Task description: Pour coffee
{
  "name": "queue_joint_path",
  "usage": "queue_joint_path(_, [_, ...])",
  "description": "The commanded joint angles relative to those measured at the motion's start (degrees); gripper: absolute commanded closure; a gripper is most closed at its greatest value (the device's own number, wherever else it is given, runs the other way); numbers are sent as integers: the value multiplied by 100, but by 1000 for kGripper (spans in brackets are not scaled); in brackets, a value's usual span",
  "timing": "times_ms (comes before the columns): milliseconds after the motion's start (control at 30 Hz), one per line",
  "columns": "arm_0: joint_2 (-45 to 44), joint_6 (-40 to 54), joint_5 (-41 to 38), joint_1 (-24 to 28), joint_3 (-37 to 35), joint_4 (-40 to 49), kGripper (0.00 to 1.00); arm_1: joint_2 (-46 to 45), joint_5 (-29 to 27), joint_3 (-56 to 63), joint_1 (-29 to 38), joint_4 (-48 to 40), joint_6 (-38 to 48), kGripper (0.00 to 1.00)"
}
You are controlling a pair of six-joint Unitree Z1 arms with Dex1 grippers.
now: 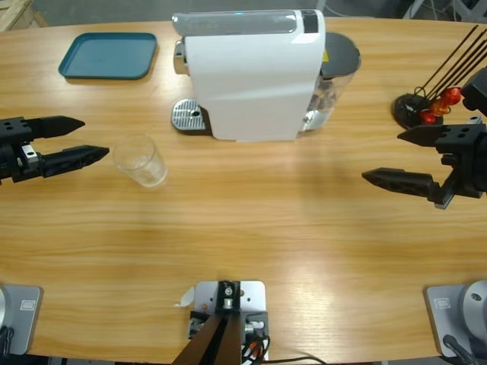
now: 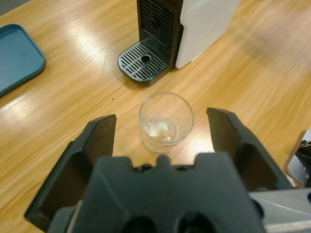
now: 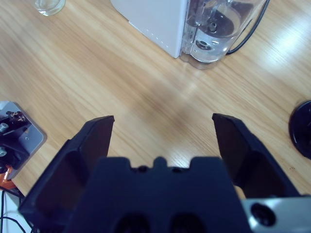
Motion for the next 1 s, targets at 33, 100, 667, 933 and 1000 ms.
queue_joint_path(33, [168,76,-105,23,154,-98,207,88,-85,85,51,15,26,110])
queue_joint_path(100, [177,76,-94,21,154,-98,207,88,-85,84,51,14,26,109])
queue_joint_path(667, [17,-2236,-927,504,-1250,622,9,42,-129,80,51,14,87,0])
queue_joint_path(933, [608,-4627,-3068,1997,-1881,183,4,44,-156,80,51,19,87,0])
queue_joint_path(1000, [824,-4727,-3316,2037,-1832,183,13,35,-156,82,51,19,84,0])
